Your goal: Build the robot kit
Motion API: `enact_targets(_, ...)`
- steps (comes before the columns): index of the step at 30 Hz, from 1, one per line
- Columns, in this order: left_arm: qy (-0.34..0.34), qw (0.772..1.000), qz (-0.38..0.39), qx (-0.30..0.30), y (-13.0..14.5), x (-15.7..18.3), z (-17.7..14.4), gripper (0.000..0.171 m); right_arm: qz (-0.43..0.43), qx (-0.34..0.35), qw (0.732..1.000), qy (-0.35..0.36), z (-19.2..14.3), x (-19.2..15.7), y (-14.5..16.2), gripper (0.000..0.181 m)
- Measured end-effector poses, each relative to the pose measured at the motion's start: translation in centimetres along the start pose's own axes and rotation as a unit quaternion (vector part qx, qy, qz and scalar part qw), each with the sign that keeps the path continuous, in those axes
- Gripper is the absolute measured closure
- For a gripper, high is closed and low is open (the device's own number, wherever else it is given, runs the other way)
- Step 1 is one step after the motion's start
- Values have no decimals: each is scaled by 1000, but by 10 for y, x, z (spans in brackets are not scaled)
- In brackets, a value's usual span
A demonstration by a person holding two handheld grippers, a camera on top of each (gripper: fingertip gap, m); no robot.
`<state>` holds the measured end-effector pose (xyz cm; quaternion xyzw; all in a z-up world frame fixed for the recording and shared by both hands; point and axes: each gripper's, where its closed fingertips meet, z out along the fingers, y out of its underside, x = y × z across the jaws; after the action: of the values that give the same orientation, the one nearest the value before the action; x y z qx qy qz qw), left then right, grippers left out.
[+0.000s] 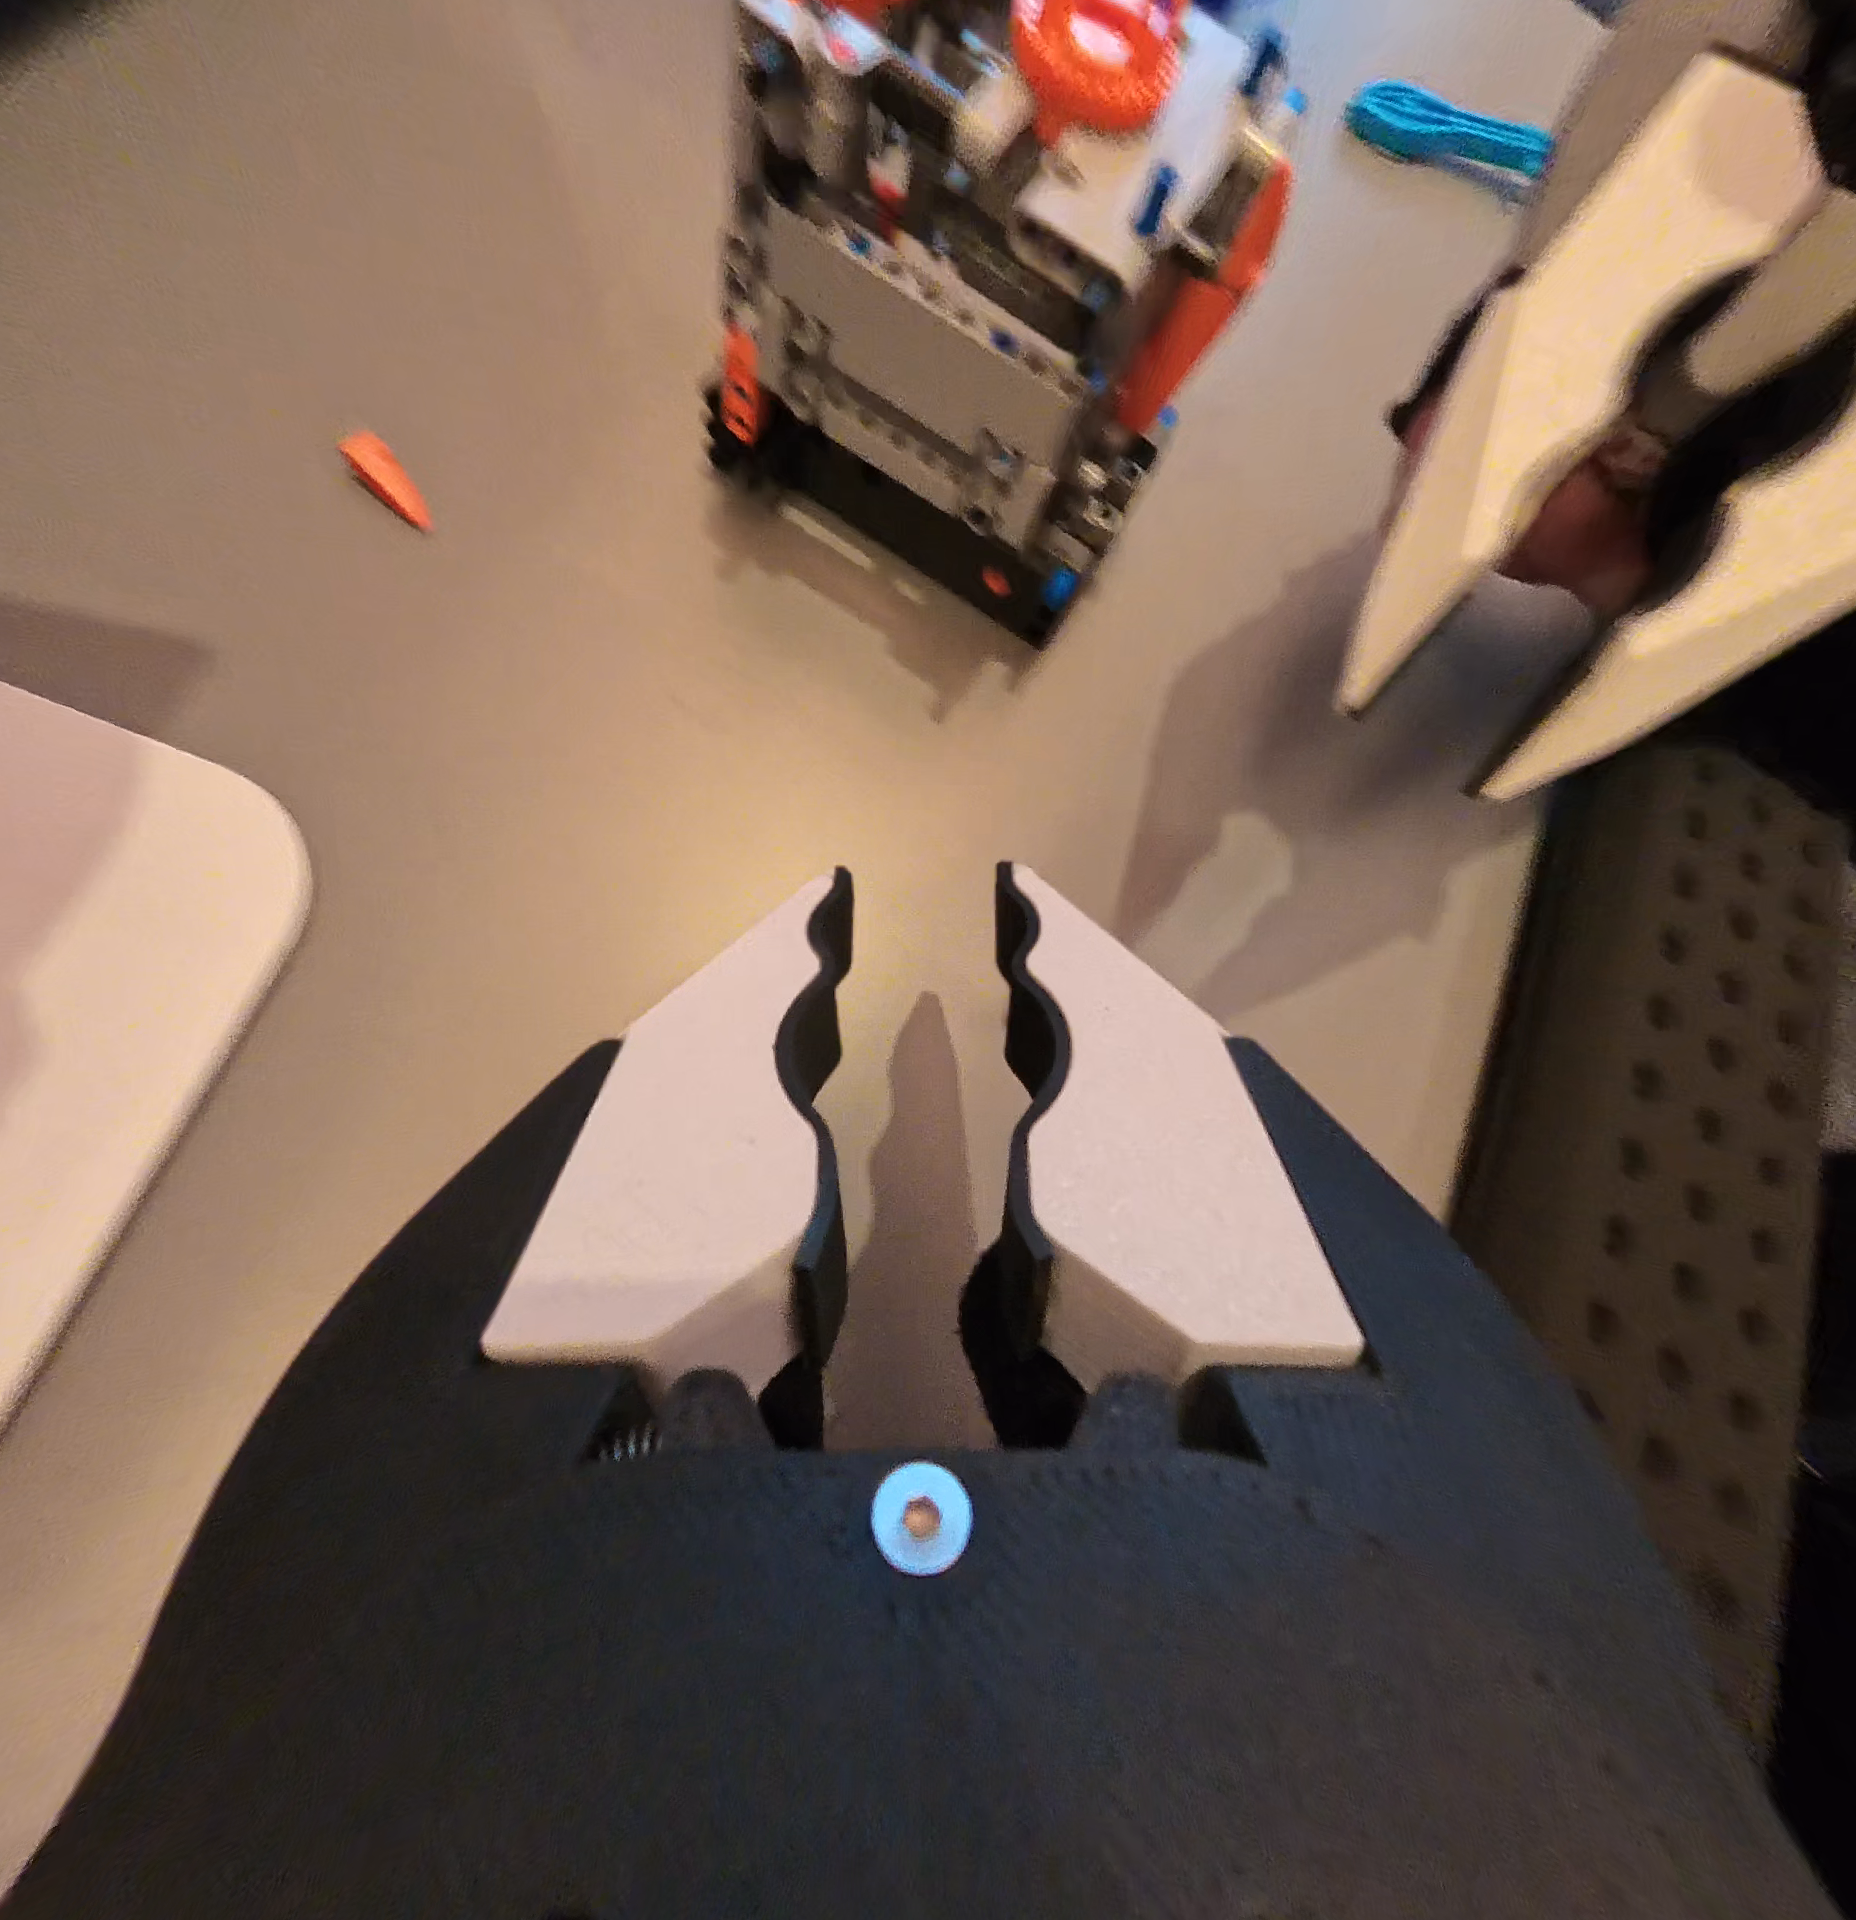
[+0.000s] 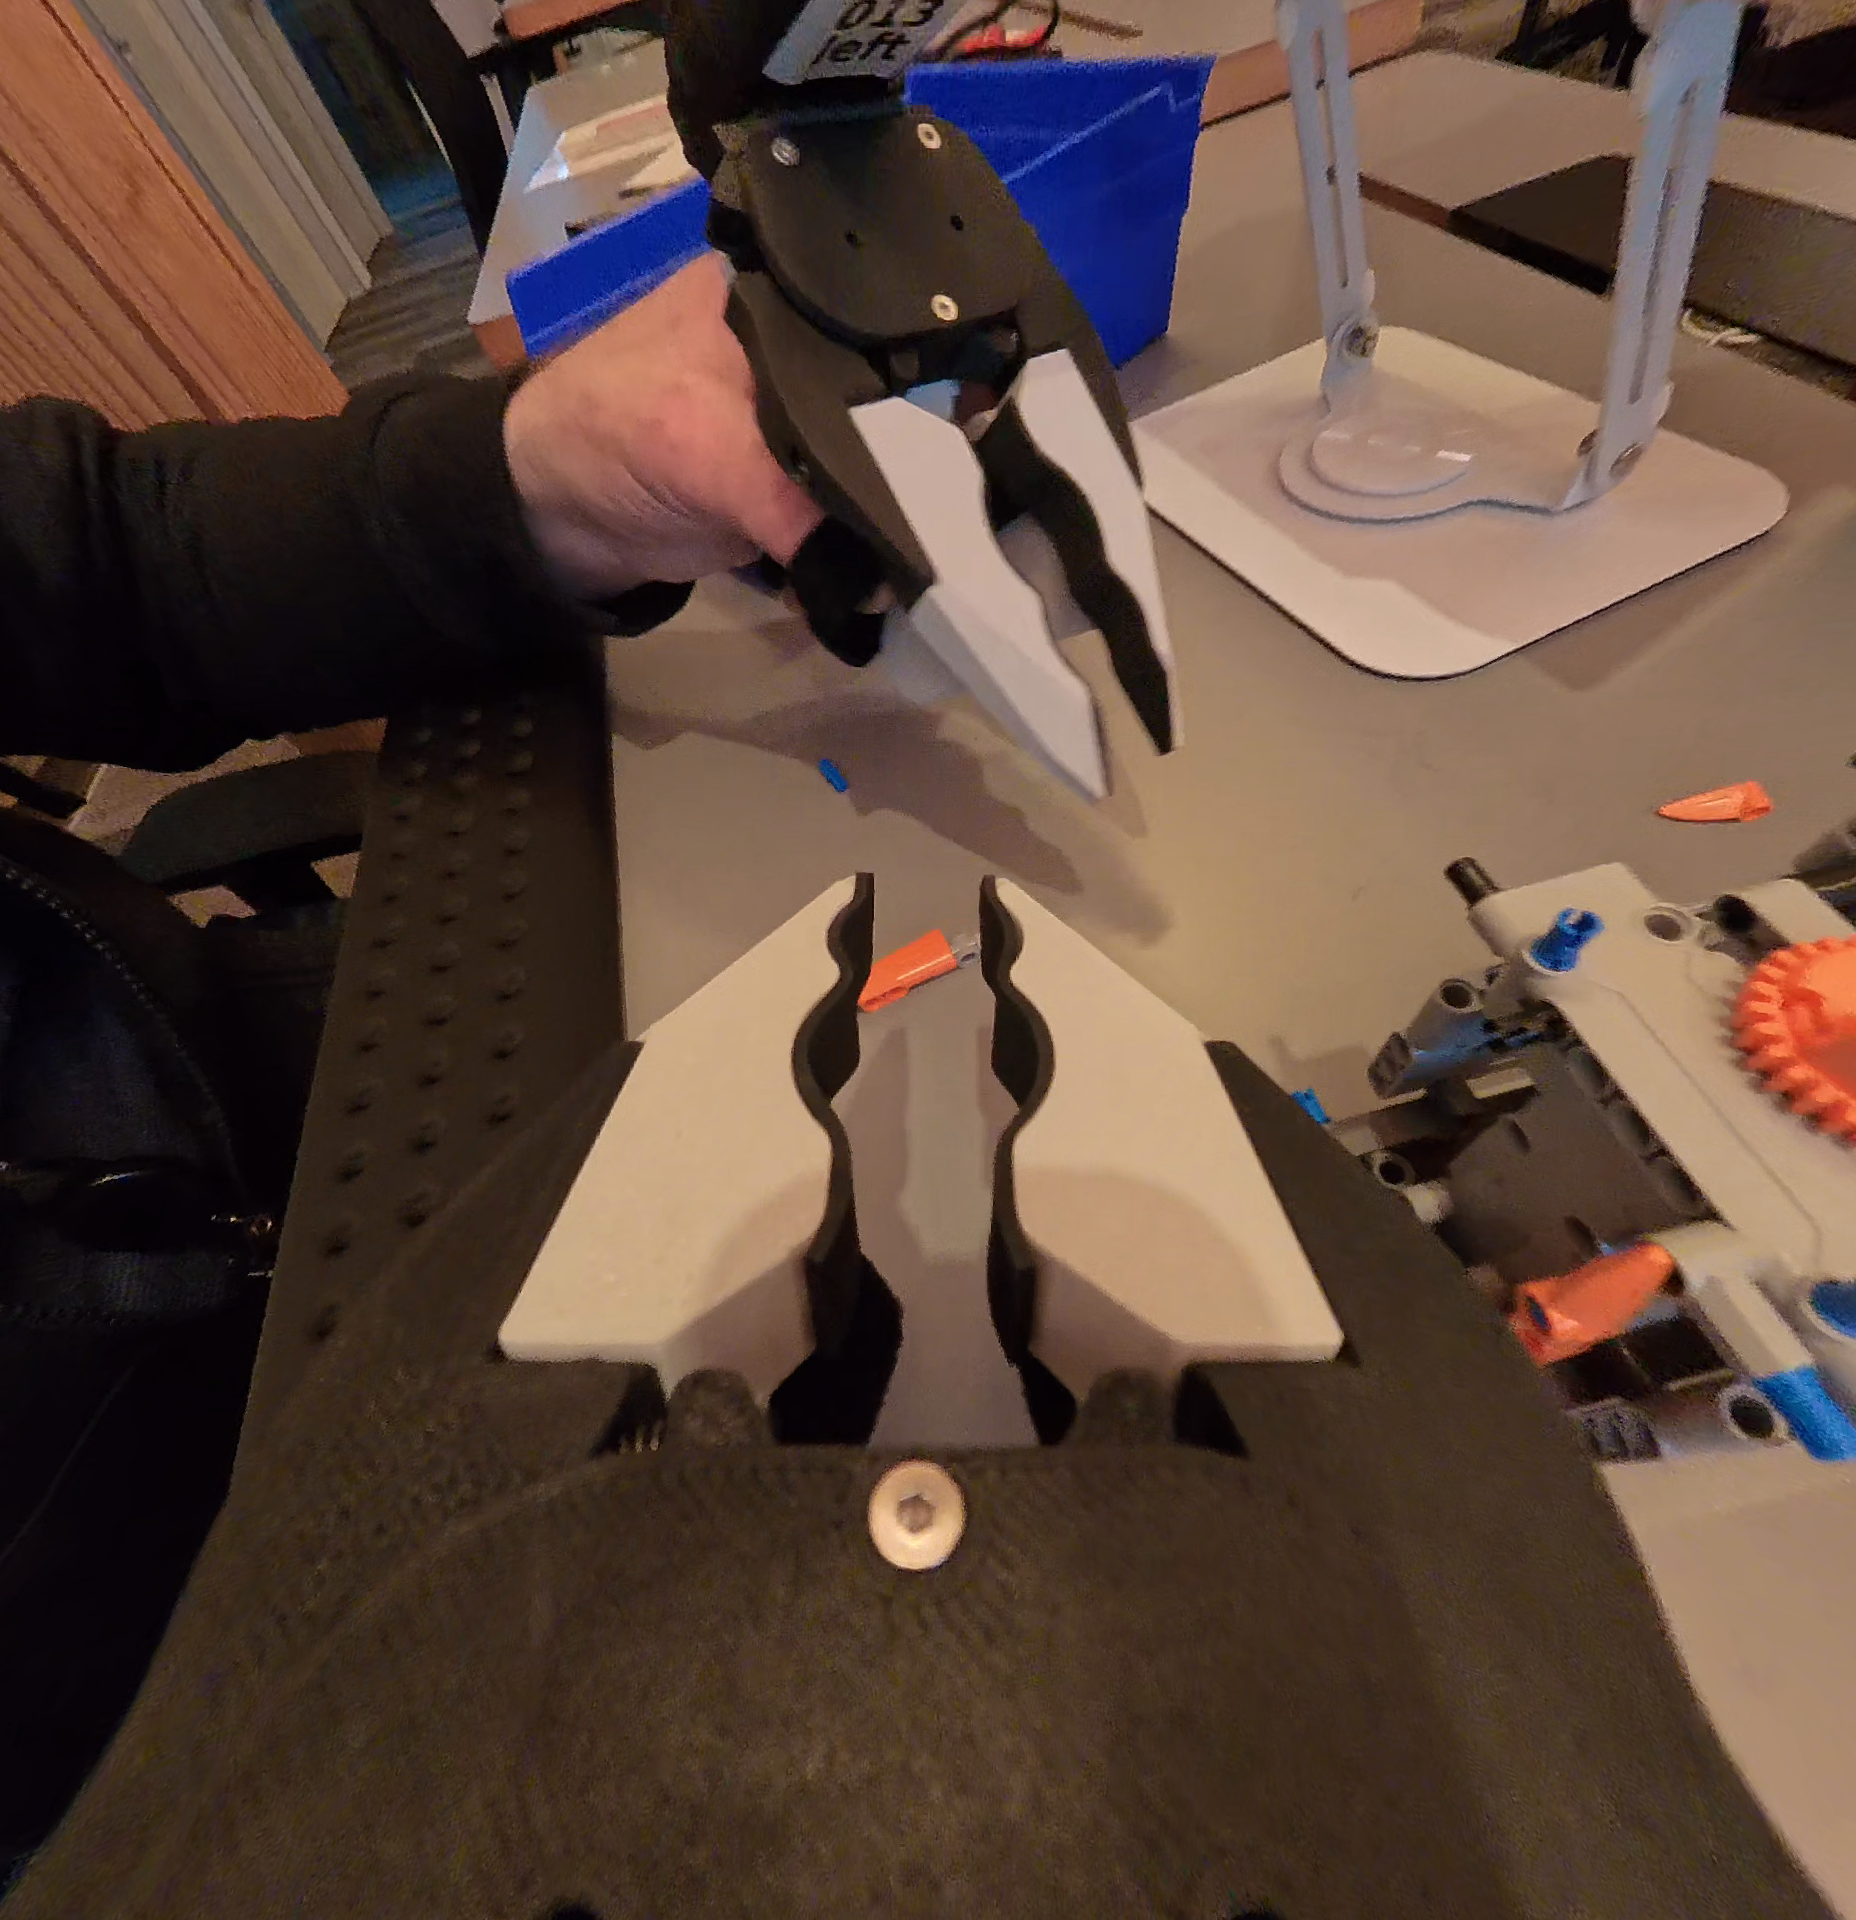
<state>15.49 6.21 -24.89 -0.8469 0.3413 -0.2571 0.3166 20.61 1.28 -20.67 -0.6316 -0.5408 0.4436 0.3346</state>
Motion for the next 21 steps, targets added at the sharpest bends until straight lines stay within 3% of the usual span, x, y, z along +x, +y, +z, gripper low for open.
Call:
enact_targets(4, -80, 997, 14, -4, -32, -30, 18, 146, -2, 23, 1000, 1, -8, 0, -7, 164)
enact_targets(8, -193, 980, 38, -11, -58, -83, 44, 149, -9, 28, 1000, -3, -8, -2, -8, 165)
enact_targets(12, -228, 972, 30, -41, -64, -114, 71, 148, -8, 28, 1000, -7, -8, -2, -8, 165)
enact_targets(17, -219, 974, -9, -52, -65, -130, 89, 148, -10, 37, 999, -12, -10, -5, -11, 165)
enact_targets(19, -210, 976, -16, -59, -61, -131, 94, 163, -11, 40, 999, -14, -11, -6, -13, 165)
enact_targets(21, -209, 977, -17, -50, -62, -132, 95, 166, -10, 42, 999, -16, -12, -6, -13, 165)
